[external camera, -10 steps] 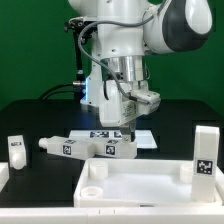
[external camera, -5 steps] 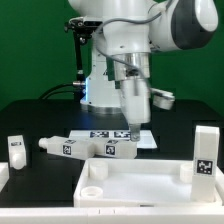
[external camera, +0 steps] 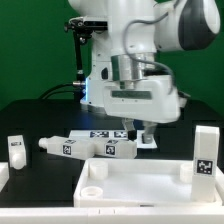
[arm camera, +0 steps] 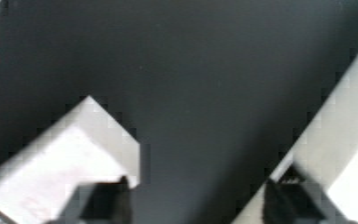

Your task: Assemble desk

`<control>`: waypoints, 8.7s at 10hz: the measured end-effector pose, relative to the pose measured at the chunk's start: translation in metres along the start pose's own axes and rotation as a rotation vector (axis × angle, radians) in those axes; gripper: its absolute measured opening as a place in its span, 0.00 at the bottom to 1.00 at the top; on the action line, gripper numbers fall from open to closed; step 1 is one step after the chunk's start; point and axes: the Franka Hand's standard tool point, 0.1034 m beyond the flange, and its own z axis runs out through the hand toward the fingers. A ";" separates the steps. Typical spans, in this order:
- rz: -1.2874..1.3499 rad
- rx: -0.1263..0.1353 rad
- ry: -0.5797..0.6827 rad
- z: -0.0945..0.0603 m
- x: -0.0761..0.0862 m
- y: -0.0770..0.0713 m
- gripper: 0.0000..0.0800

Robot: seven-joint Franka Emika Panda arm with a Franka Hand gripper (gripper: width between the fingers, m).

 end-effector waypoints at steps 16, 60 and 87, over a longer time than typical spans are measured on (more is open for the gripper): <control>-1.574 -0.057 -0.116 0.010 -0.016 0.015 0.81; -0.531 -0.227 -0.972 0.004 -0.025 0.002 0.81; -0.601 0.027 -0.152 -0.077 0.116 -0.054 0.36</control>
Offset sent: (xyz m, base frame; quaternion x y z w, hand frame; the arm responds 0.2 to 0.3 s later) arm 0.0000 0.0000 0.0000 0.0000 0.0000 -0.1938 0.9810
